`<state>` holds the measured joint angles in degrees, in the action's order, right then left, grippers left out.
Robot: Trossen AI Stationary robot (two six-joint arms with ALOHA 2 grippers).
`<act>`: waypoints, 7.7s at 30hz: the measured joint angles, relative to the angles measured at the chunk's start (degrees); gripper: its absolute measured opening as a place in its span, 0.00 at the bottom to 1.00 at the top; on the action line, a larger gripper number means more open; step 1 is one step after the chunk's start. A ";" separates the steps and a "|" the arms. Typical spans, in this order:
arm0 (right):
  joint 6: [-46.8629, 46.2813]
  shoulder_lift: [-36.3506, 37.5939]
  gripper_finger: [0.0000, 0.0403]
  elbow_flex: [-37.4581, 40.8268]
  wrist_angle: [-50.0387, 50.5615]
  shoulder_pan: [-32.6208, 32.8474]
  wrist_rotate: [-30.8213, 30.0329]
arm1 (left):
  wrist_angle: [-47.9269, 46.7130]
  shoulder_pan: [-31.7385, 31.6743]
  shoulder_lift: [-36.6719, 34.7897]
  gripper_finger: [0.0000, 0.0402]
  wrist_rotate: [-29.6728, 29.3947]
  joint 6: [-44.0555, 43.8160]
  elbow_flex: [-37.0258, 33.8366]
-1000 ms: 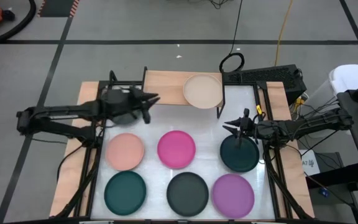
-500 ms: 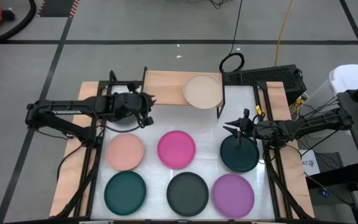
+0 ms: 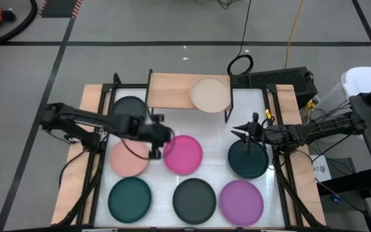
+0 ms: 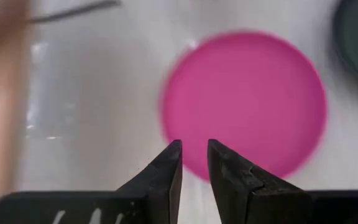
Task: Place and stack plates onto a shelf
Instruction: Stack the pink plate on top of the light brown plate on the shelf
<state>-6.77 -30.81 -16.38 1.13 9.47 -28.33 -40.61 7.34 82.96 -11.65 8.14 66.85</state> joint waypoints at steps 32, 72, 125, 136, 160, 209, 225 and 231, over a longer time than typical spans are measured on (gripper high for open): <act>-1.67 -1.19 0.18 0.00 0.27 0.00 -0.13 | 5.96 9.74 20.28 0.21 6.25 13.96 0.00; -1.98 -2.86 0.18 0.02 -0.05 0.00 -0.03 | 5.91 12.98 21.37 0.21 9.63 4.84 1.46; -3.05 -2.84 0.18 0.04 -0.27 0.00 1.52 | 17.21 12.50 22.35 0.20 -13.89 14.10 -4.76; -2.83 -2.84 0.18 0.04 -0.27 0.00 1.42 | 21.85 12.23 22.37 0.20 -13.38 13.86 -4.76; -2.83 -2.86 0.18 0.04 -0.26 0.00 1.41 | 22.34 4.97 22.75 0.20 -8.37 12.68 -4.76; -2.62 -2.86 0.18 0.04 -4.20 0.00 2.94 | 27.05 -11.82 11.55 0.03 -7.63 44.89 16.73; -1.76 -2.86 0.18 0.04 -4.02 0.00 3.08 | 9.01 -17.02 25.83 0.06 2.22 41.45 31.23; -2.05 -2.85 0.18 0.04 -4.36 0.00 3.10 | 9.13 -19.57 25.77 0.07 5.30 40.37 31.21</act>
<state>-8.82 -33.66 -16.34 -3.22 9.47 -25.23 -31.49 -12.23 108.73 -6.35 48.51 98.06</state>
